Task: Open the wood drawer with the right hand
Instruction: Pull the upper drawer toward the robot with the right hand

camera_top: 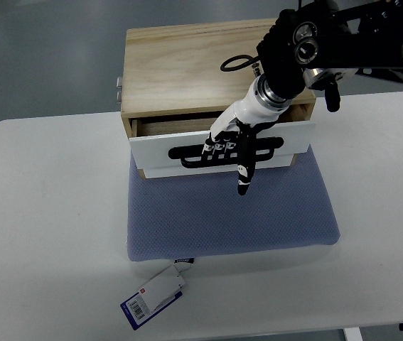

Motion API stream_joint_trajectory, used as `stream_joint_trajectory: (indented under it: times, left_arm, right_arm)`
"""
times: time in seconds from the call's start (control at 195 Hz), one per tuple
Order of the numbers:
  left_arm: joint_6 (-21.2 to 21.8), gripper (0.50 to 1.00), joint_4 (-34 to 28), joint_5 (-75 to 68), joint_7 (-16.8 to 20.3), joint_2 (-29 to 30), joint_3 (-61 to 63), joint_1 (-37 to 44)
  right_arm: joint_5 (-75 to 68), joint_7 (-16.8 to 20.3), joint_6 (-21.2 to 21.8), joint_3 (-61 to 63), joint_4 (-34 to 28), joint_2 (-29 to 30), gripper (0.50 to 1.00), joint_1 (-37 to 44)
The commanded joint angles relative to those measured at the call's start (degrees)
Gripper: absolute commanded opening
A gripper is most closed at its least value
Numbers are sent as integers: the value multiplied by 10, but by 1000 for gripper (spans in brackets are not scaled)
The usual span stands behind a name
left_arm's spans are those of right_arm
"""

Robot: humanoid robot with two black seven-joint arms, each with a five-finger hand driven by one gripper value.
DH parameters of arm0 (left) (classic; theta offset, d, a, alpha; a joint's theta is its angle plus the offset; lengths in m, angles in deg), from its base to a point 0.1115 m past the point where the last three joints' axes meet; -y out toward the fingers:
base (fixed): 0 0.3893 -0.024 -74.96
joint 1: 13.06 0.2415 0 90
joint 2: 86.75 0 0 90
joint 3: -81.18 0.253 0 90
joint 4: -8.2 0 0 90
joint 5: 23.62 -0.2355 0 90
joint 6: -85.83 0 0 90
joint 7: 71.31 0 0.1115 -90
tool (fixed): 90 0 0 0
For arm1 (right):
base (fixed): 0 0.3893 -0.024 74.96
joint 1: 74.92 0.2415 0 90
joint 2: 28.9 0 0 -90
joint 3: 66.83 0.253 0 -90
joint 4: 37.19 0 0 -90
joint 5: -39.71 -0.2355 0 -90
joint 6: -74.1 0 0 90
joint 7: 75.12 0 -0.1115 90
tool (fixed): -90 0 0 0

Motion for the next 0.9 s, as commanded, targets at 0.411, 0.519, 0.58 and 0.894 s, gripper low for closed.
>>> stream_joint_trajectory:
  times: [0.411, 0.519, 0.58, 0.894]
  left_arm:
    - [0, 1000, 0, 0, 0, 0, 1, -1]
    - [0, 1000, 0, 0, 0, 0, 1, -1]
    - [0, 1000, 0, 0, 0, 0, 2, -1]
    - [0, 1000, 0, 0, 0, 0, 1, -1]
  right_arm:
    - [-12, -1, 8, -3, -28, -18, 942, 0]
    - [-16, -1, 8, -2, -29, -19, 942, 1]
    - [-16, -1, 8, -1, -31, -20, 942, 1]
    - [-32, -1, 8, 1, -42, -27, 942, 2]
